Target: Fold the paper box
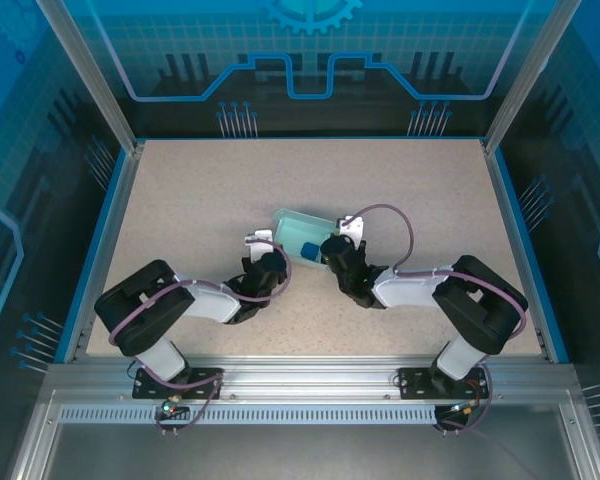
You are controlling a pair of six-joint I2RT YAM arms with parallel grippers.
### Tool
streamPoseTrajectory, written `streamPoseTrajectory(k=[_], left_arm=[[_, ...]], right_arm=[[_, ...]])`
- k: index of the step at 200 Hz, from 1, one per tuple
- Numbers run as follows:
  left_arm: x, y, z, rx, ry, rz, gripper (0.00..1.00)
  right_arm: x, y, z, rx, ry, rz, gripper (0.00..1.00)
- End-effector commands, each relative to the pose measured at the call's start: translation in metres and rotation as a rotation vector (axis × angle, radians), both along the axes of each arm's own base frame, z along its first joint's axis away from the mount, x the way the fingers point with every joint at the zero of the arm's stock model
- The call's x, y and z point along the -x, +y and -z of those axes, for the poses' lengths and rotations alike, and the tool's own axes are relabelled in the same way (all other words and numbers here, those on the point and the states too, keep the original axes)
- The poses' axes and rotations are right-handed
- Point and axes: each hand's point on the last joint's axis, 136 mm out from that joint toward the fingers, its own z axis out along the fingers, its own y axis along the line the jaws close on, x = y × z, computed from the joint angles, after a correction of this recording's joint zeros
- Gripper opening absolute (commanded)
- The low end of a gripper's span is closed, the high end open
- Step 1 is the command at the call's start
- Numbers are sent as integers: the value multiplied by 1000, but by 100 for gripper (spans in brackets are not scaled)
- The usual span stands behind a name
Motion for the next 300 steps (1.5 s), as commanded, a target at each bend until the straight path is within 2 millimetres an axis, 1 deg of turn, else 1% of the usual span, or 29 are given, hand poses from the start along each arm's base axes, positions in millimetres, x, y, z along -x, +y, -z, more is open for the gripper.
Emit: streamPoseTrajectory(k=[1,19,35,57,61,82,102,117,141,158,188,223,250,252,257,282,300], left_arm=[[4,6,-6,3,1,-8,33],[5,4,-9,13,2,8,36],[5,1,-14,21,3,29,39],[6,-3,-26,31,-6,58,46],[7,-4,-28,30,-9,66,47],[6,-4,-39,33,-4,106,51],[7,1,-44,55,30,139,52],[7,9,-45,82,55,138,54],[2,14,-48,112,96,210,57],[-3,18,-50,104,113,259,59],[-13,9,-54,84,135,375,61],[-32,8,-51,-3,158,417,65],[-50,16,-49,-36,181,416,70],[-51,16,-48,-35,184,418,70],[-53,15,-50,-29,183,433,71],[-63,10,-56,-27,173,479,74],[-66,3,-54,-28,199,528,73]], right_arm=[[17,-14,31,113,91,8,0],[16,-11,29,116,91,-2,0],[14,-8,23,120,91,-9,0],[10,-2,14,122,83,-21,0],[11,-4,16,139,99,-23,0],[7,-3,14,140,112,-35,0],[4,-2,11,139,120,-43,0],[2,0,11,134,128,-57,0],[-2,4,9,130,144,-84,0],[-6,5,5,131,152,-105,0],[-12,3,-1,138,164,-130,0],[-18,1,-2,157,187,-179,0],[-18,-2,0,178,206,-215,0],[-22,1,-8,167,190,-217,0],[-24,2,-12,167,186,-225,0],[-27,2,-12,187,199,-251,0],[-29,1,-13,191,204,-261,0]])
